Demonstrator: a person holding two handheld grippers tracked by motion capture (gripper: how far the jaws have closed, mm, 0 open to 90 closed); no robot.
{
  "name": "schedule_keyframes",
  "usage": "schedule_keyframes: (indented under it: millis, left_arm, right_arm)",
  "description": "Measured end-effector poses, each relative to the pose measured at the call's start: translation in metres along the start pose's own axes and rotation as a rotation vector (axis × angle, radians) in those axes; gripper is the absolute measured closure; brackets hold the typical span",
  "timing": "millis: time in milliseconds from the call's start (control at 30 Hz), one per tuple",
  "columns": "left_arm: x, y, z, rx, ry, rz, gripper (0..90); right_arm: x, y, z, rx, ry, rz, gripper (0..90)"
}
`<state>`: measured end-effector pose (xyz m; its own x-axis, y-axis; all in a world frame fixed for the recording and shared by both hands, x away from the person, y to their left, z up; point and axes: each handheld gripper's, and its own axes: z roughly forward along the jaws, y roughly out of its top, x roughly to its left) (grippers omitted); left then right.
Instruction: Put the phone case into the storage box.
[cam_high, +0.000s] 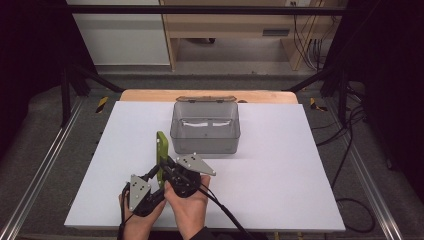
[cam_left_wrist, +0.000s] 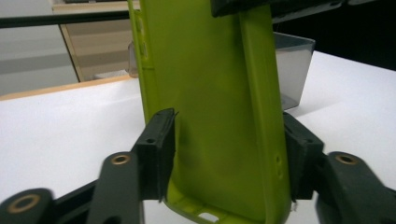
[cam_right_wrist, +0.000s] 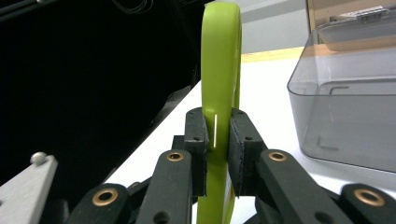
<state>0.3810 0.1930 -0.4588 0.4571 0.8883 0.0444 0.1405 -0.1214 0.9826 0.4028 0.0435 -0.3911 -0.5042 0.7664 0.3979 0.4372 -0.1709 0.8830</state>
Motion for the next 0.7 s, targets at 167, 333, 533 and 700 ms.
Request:
schedule_keyframes:
  millis: [167, 333, 533, 700]
  left_arm:
    - [0.001, 0.001, -0.001, -0.023, -0.023, -0.016, 37.5]
    - [0.002, 0.003, -0.002, -0.043, -0.054, -0.037, 29.5]
    - [0.005, 0.004, -0.003, -0.054, -0.076, -0.055, 22.5]
    - [0.010, 0.004, -0.003, -0.053, -0.068, -0.067, 18.2]
  right_arm:
    - [-0.007, 0.003, -0.002, -0.006, -0.005, 0.008, 79.3]
    - [-0.016, 0.007, -0.004, -0.010, -0.018, 0.004, 79.3]
    - [-0.029, 0.010, -0.006, -0.010, -0.047, -0.008, 79.2]
    - [-0.039, 0.011, -0.008, 0.006, -0.056, -0.010, 79.2]
